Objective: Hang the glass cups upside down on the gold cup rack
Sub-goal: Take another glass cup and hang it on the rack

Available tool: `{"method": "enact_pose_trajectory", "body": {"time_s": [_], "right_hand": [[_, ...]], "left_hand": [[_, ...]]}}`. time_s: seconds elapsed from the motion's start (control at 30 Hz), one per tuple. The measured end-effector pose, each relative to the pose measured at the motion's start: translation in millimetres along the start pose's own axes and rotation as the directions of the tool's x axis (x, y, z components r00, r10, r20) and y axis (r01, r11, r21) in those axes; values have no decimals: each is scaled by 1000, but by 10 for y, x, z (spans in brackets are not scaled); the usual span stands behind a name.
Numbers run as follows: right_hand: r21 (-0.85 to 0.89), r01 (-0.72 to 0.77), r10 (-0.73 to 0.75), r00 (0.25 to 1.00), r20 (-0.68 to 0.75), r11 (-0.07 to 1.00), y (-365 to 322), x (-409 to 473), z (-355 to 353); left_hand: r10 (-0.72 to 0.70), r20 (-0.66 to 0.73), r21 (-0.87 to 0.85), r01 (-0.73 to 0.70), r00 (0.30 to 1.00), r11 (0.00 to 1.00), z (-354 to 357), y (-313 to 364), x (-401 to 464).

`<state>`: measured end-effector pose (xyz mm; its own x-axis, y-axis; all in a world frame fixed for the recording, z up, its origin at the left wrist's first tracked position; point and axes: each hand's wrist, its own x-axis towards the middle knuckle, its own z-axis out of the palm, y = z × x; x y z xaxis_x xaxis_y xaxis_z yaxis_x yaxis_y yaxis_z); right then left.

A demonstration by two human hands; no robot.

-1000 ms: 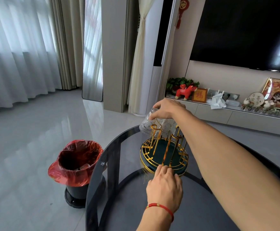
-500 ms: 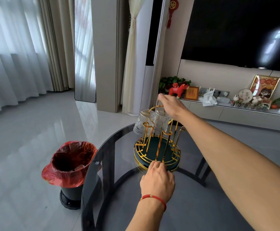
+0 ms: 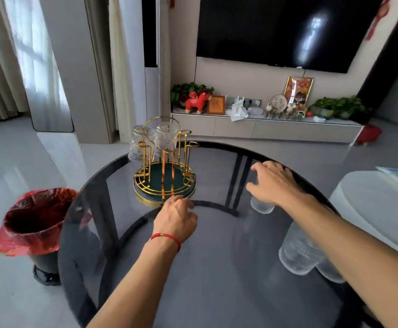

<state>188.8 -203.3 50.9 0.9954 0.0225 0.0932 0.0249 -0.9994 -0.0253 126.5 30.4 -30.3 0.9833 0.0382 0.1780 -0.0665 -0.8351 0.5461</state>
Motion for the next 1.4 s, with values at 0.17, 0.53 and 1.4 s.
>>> {"method": "enact_pose_trajectory", "body": {"time_s": [0.17,0.53,1.4], "right_hand": [[-98,-134,149,975,165,986,234,43,111],[178,-154,111,966,232,972,63,63,62],[728,139,-153,987,-47,671,-460,-769,517]], "left_hand": [[101,19,-24,-101,995,995,56,200,-89],[-1,120,-260,33,993,965,47,333,-71],[-134,76,-826,138,988,547,24,310,-31]]}}
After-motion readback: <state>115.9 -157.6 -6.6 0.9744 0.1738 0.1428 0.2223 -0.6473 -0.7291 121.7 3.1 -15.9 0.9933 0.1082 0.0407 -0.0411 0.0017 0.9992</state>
